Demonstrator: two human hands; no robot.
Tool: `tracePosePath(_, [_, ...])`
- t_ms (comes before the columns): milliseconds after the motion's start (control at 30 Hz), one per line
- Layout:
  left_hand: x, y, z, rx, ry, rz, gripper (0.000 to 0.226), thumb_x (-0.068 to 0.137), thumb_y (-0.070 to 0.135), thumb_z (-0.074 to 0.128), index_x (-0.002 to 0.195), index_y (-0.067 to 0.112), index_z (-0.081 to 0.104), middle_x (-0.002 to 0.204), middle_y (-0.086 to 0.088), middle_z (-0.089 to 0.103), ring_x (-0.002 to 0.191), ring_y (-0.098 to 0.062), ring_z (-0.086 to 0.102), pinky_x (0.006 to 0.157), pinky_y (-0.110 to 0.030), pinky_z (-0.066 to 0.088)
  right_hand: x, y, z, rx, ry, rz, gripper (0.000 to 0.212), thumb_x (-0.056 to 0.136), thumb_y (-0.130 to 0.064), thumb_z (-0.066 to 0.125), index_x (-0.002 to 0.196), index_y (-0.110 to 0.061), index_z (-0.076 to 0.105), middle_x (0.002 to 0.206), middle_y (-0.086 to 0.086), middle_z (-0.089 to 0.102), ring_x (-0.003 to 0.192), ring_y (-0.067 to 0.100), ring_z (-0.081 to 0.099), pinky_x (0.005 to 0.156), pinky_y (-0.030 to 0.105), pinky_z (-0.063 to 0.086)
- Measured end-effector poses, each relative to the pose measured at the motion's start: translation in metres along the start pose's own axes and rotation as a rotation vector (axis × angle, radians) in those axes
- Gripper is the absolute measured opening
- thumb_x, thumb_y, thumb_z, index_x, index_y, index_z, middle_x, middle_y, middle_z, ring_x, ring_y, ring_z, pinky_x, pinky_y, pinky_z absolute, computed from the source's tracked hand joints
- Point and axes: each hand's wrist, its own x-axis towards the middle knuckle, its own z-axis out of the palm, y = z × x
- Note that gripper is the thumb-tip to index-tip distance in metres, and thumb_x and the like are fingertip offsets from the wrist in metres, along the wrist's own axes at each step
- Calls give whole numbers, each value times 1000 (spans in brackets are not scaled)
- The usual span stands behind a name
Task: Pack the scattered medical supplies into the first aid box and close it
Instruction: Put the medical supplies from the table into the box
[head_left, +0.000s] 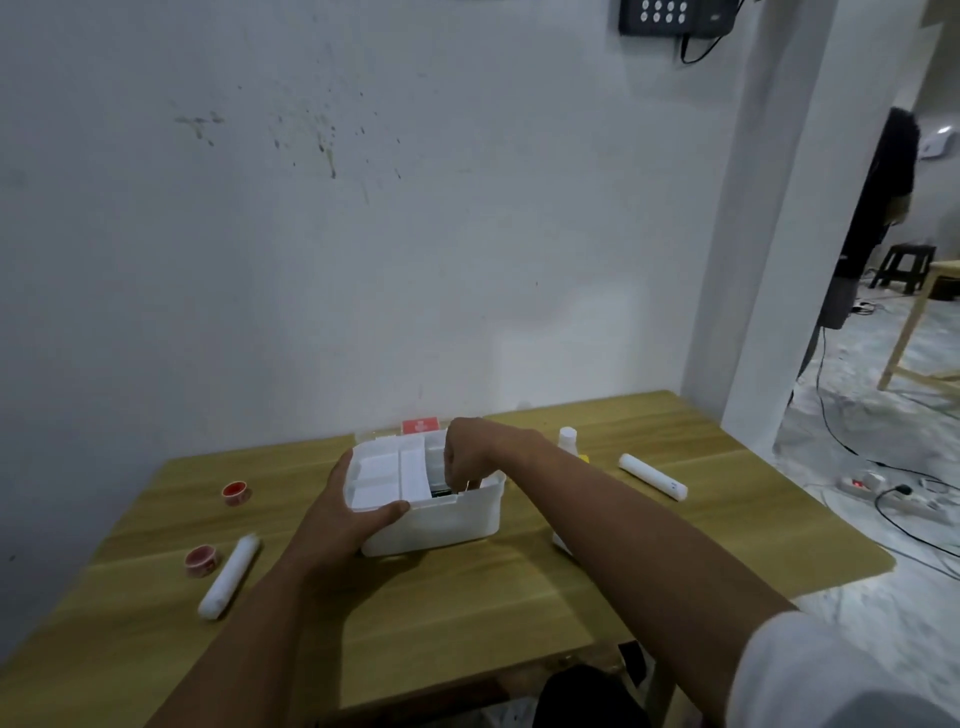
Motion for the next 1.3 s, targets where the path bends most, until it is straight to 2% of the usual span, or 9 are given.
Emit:
tracePosePath(133, [1, -4, -2, 4, -7, -19, 136, 47, 83, 83, 160, 45, 18, 159, 9, 40, 132, -17, 46, 85, -29, 49, -11, 12, -26, -22, 204, -29, 21, 87, -4, 74, 108, -5, 79, 107, 10, 78, 95, 24, 75, 90, 37, 61])
tracePosePath(267, [1, -4, -3, 3, 7, -18, 141, 42, 86, 81, 161, 44, 19, 157, 12, 42, 133, -18, 46, 92, -35, 48, -19, 51, -53, -111, 386, 149, 21, 86, -11, 65, 105, -14, 75, 104, 6, 75, 93, 26, 70, 86, 42, 61])
tracePosePath(367, [1, -4, -3, 1, 8, -28, 140, 42, 86, 82, 161, 44, 20, 157, 12, 43, 134, -20, 48, 96, -38, 50, -34, 75, -60, -150, 358, 289, 13, 83, -17, 71, 95, -14, 64, 95, 5, 68, 86, 24, 67, 74, 36, 59])
tracePosePath(433, [1, -5, -4, 0, 2, -30, 136, 46, 84, 83, 160, 46, 20, 157, 13, 43, 135, -20, 49, 100, -41, 51, -41, 85, -57, -171, 293, 353, 26, 80, -21, 80, 89, -14, 57, 92, 5, 64, 88, 25, 66, 70, 36, 56])
tracePosePath(533, [0, -2, -4, -14, 0, -12, 132, 47, 83, 84, 159, 45, 25, 153, 16, 46, 135, -18, 50, 102, -42, 50, -45, 95, -44, -140, 244, 381, 37, 78, -19, 87, 106, -7, 66, 98, 9, 70, 91, 27, 70, 80, 39, 62])
tracePosePath(767, [-2, -1, -3, -17, 4, -26, 134, 46, 83, 84, 160, 45, 24, 154, 15, 46, 133, -18, 50, 98, -40, 51, -49, 78, -68, 8, 379, 273, 32, 77, -12, 88, 105, -3, 74, 102, 14, 75, 90, 29, 73, 80, 43, 64])
tracePosePath(967, [-1, -2, -4, -5, -2, -25, 133, 48, 83, 84, 160, 45, 22, 156, 13, 44, 136, -20, 49, 103, -45, 51, -46, 33, -97, 69, 535, 65, 28, 77, -13, 88, 104, -7, 79, 108, 9, 75, 96, 24, 70, 78, 33, 57])
tracePosePath(1133, [-4, 4, -2, -20, -1, 4, 130, 50, 77, 85, 160, 42, 25, 153, 14, 44, 132, -15, 47, 91, -31, 47, -28, 10, -72, 77, 473, -3, 31, 77, -14, 88, 106, -9, 79, 111, 9, 76, 103, 24, 70, 79, 29, 52])
tracePosePath(1300, [-2, 1, -2, -2, 4, -22, 135, 47, 81, 83, 161, 45, 19, 157, 11, 41, 131, -15, 45, 86, -29, 48, -4, 14, -25, 38, 399, -14, 29, 81, -6, 82, 110, -11, 77, 115, 8, 74, 105, 25, 69, 83, 30, 53])
